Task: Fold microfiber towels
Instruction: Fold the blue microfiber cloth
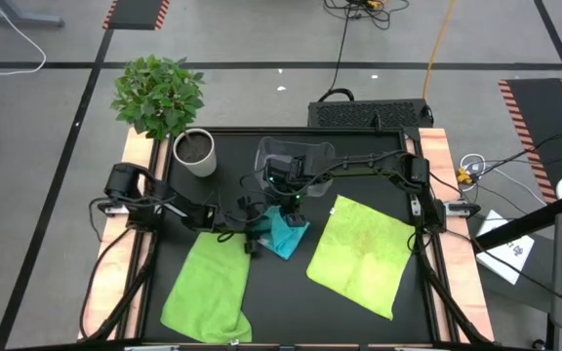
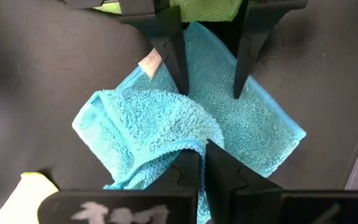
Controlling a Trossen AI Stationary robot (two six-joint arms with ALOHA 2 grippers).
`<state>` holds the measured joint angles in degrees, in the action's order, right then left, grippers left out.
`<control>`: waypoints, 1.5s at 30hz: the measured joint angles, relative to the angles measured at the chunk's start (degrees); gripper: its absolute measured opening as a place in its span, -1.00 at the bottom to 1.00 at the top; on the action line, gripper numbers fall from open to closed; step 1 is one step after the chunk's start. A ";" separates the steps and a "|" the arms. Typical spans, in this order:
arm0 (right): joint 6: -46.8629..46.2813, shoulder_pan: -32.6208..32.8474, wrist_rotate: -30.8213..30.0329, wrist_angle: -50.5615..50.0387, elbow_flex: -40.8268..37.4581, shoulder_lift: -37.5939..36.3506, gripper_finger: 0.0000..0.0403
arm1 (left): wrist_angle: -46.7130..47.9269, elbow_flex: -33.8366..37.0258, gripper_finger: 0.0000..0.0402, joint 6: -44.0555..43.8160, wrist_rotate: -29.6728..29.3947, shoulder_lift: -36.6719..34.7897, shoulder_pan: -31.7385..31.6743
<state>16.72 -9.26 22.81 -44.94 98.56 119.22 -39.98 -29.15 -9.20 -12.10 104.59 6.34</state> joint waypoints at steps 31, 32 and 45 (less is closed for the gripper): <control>0.34 1.77 1.20 -2.08 0.00 -0.39 0.15 | -2.63 -7.16 0.03 -1.24 -1.42 9.14 2.99; 0.42 1.77 1.11 -2.04 0.00 -0.68 0.21 | -2.54 -7.16 0.03 -1.24 -1.42 9.14 2.94; -3.77 6.59 -6.25 -4.87 -0.31 -8.37 0.36 | -1.82 -7.10 0.03 -1.45 -1.07 9.14 2.04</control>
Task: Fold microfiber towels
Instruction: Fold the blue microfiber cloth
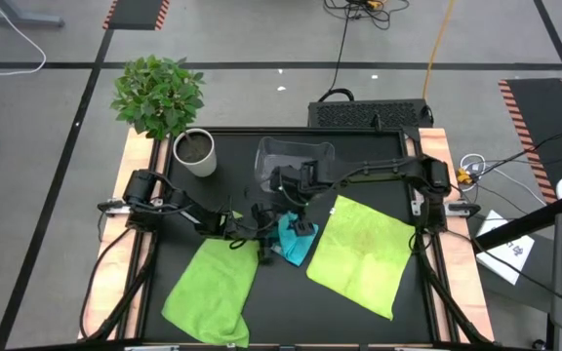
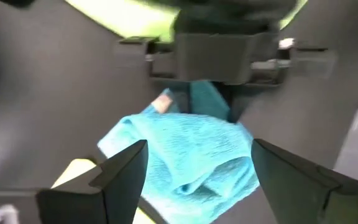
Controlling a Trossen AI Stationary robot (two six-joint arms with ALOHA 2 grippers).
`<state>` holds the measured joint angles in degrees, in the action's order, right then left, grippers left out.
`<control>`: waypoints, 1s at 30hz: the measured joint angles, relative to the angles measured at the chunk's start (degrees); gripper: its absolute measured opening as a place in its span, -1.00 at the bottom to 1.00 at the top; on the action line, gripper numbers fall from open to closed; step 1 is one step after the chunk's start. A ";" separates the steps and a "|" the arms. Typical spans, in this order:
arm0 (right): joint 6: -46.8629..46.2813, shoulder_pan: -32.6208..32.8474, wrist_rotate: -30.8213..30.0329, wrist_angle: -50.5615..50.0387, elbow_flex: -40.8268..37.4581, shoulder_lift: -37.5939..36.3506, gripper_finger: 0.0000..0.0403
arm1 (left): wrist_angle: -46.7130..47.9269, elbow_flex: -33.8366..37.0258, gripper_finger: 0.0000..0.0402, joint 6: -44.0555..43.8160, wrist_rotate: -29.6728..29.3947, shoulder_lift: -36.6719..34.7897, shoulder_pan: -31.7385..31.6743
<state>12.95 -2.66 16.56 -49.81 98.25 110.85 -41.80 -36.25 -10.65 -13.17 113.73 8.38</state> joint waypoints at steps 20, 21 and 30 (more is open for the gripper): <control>-11.53 6.45 -15.23 35.65 -37.54 -17.43 -0.11 | -0.20 0.04 0.03 1.29 -0.14 0.00 -0.02; -12.27 6.48 -15.20 38.41 -39.99 -18.86 -0.13 | -0.21 0.04 0.03 1.29 -0.13 0.00 -0.02; -17.90 7.39 -13.35 52.89 -52.65 -21.77 -0.27 | -2.55 0.13 0.03 2.62 -0.15 0.07 -0.09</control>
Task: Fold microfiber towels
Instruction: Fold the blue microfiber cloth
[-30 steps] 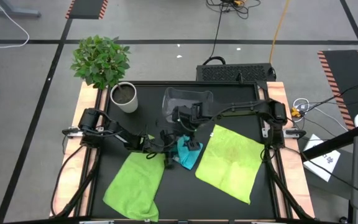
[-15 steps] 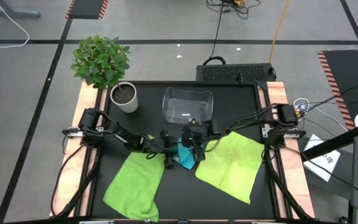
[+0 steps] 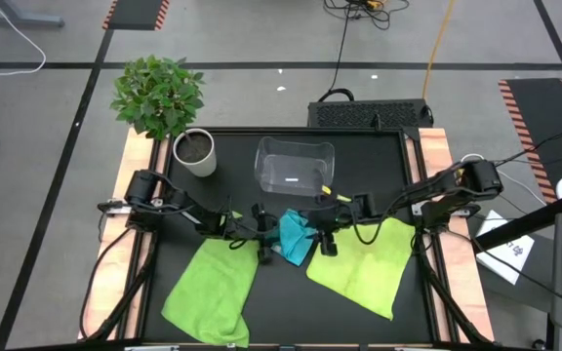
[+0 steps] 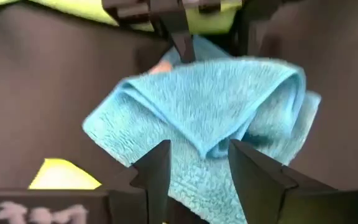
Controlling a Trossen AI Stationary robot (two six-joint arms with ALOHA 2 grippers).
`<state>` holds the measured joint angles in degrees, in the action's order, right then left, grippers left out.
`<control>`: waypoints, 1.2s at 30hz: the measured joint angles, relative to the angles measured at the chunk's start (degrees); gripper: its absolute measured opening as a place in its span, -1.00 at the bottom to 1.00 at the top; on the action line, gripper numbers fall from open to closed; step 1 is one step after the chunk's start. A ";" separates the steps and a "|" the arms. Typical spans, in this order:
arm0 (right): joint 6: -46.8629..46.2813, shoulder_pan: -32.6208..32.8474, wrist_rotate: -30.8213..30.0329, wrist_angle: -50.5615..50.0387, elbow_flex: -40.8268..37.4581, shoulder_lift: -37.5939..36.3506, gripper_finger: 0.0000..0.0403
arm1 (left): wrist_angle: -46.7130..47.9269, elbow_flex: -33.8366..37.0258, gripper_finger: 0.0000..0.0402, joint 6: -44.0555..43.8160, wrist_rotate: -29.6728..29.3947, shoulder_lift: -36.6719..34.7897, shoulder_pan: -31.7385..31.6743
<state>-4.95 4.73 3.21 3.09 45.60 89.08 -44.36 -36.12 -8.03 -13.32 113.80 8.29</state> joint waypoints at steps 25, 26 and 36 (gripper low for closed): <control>-0.39 -1.73 3.06 0.15 -0.48 8.67 -0.65 | 1.91 -0.04 0.03 2.95 0.26 -1.94 0.17; -0.38 -1.81 3.32 0.28 -0.50 8.67 -0.67 | 3.36 0.00 0.03 3.40 0.22 -2.74 0.40; -0.08 -2.51 6.07 -0.04 -0.54 8.78 -0.76 | 22.19 0.11 0.03 5.12 -0.32 -17.39 5.01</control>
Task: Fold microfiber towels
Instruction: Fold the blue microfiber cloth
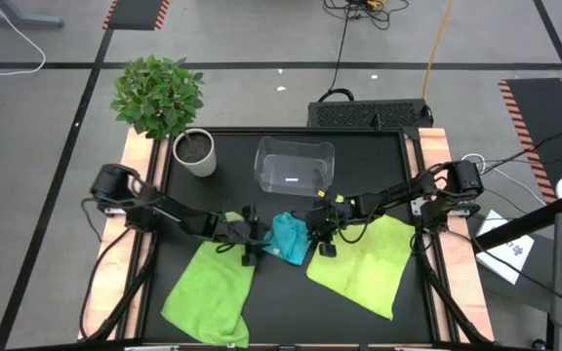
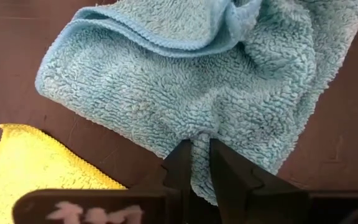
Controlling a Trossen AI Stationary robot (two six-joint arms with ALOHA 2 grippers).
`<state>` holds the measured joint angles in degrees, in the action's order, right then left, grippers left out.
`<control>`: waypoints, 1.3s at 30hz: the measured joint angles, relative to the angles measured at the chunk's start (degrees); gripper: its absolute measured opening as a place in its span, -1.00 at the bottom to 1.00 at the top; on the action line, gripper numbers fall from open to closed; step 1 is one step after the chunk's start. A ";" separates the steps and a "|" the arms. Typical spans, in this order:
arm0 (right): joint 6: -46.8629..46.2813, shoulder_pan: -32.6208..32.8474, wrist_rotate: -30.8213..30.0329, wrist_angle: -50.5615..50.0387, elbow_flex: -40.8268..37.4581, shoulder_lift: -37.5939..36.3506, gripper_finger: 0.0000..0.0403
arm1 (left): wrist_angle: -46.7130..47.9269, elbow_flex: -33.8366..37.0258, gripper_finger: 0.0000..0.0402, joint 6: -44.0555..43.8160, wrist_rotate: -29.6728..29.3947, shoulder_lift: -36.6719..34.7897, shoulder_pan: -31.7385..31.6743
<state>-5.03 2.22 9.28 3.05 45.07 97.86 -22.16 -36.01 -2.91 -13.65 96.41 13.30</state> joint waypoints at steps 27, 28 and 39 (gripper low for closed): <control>0.10 0.00 0.17 0.52 -0.07 0.02 -0.76 | 13.03 -9.02 0.03 23.99 22.39 -12.86 -13.27; 0.11 0.00 0.20 0.55 -0.07 0.02 -0.76 | 15.47 -9.66 0.03 24.63 23.68 -12.81 -13.86; 0.33 -0.04 1.47 1.52 -0.07 0.07 -0.76 | 20.97 -11.32 0.03 28.84 40.10 -9.97 -18.10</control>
<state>-4.70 2.17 10.75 4.57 44.99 97.93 -1.19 -47.33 25.93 26.46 86.43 -4.80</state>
